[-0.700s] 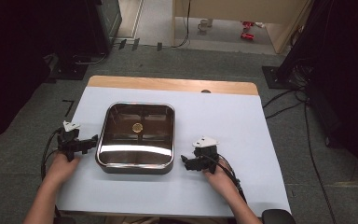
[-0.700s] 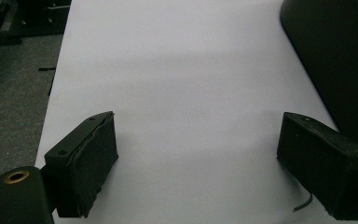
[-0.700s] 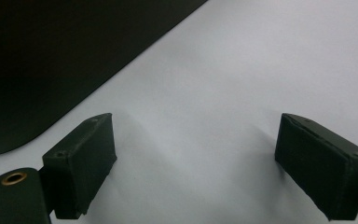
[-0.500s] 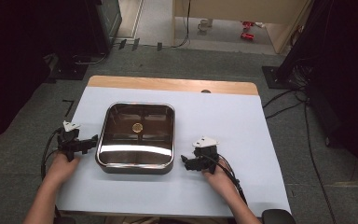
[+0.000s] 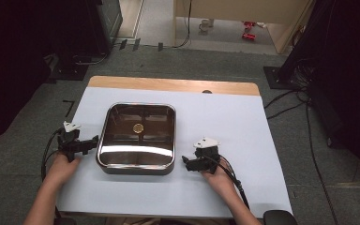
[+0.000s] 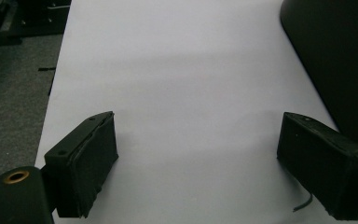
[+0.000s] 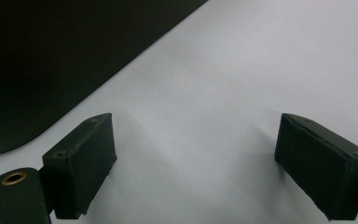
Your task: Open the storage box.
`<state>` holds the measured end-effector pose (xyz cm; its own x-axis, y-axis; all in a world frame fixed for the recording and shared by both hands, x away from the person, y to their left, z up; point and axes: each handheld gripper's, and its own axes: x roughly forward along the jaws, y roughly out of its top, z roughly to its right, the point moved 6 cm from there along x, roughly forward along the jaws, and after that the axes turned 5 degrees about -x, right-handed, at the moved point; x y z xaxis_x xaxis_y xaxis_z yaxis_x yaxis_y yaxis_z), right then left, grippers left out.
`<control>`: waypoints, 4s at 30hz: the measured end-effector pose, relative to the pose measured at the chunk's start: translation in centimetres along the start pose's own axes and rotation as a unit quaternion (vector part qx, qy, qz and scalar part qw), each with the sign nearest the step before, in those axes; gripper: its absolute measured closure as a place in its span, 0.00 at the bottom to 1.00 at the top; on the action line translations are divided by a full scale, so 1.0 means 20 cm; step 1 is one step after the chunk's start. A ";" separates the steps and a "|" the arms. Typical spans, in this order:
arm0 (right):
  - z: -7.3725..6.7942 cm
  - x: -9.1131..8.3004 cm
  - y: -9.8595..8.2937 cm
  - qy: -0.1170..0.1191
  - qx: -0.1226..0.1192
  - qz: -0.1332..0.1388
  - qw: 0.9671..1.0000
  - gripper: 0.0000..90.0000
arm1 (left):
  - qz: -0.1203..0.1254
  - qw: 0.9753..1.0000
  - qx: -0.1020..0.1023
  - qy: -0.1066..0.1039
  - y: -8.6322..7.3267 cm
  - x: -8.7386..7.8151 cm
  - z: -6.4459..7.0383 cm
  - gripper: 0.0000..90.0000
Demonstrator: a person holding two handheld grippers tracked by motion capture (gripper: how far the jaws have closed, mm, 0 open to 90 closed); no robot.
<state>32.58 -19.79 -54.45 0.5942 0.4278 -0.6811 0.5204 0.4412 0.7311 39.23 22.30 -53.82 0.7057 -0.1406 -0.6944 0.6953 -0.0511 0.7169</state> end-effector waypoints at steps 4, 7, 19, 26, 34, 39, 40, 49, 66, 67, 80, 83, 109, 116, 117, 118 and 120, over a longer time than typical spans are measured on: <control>0.00 0.00 0.00 0.000 0.000 0.000 1.000 0.13 | 0.000 1.000 0.000 0.000 0.00 0.00 0.00 0.13; 0.00 0.00 0.00 0.000 0.000 0.000 1.000 0.13 | 0.000 1.000 0.000 0.000 0.00 0.00 0.00 0.13; 0.01 -0.02 0.01 0.007 0.010 -0.023 1.000 0.22 | 0.000 1.000 0.000 0.000 0.00 0.00 0.00 0.13; 0.01 -0.05 0.03 0.021 0.019 -0.027 0.999 0.26 | 0.000 1.000 0.000 0.000 0.00 0.00 0.00 0.13; 0.00 -0.10 0.07 0.030 0.026 -0.013 0.999 0.27 | 0.000 1.000 0.001 0.000 0.00 0.00 0.00 0.13; 0.00 -0.14 0.12 0.035 0.012 -0.004 0.999 0.30 | 0.000 1.000 0.001 0.000 0.00 0.00 0.00 0.13; 0.00 -0.15 0.13 0.035 0.009 -0.001 0.999 0.31 | 0.000 1.000 0.001 0.000 0.00 0.00 0.00 0.13; 0.00 -0.20 0.24 0.052 0.001 0.013 0.999 0.35 | 0.000 1.000 0.001 0.000 0.00 0.00 0.00 0.13; -0.07 -0.19 0.47 0.074 -0.034 0.029 0.996 0.40 | 0.000 1.000 0.001 0.000 0.00 0.00 0.00 0.13; -0.08 -0.18 0.48 0.075 -0.038 0.030 0.996 0.40 | 0.000 1.000 0.001 0.000 0.00 0.00 0.00 0.13; -0.16 -0.08 0.62 0.096 -0.051 0.039 0.993 0.43 | 0.000 1.000 0.001 0.000 0.00 0.00 0.00 0.13; -0.19 -0.05 0.65 0.101 -0.051 0.042 0.993 0.44 | 0.001 1.000 0.000 0.000 0.00 0.00 0.00 0.13; -0.42 0.20 0.81 0.132 -0.079 0.041 0.987 0.52 | 0.001 1.000 0.001 0.000 0.00 0.00 0.00 0.13; -0.45 0.24 0.82 0.134 -0.087 0.037 0.986 0.58 | 0.001 1.000 0.002 0.001 0.00 0.00 0.00 0.13; -0.45 0.25 0.82 0.131 -0.089 0.038 0.987 0.60 | 0.001 1.000 0.002 0.000 0.00 0.00 0.00 0.13; -0.45 0.26 0.82 0.130 -0.091 0.038 0.987 0.61 | 0.001 1.000 0.001 0.000 0.00 0.00 0.00 0.13; -0.45 0.27 0.82 0.124 -0.095 0.036 0.987 0.64 | 0.001 1.000 0.001 0.000 0.00 0.00 0.00 0.13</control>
<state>38.73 -3.17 -46.53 0.4450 0.6324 -0.6341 0.3438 0.5332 0.7730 39.25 22.31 -53.82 0.7067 -0.1399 -0.6935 0.6940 -0.0532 0.7180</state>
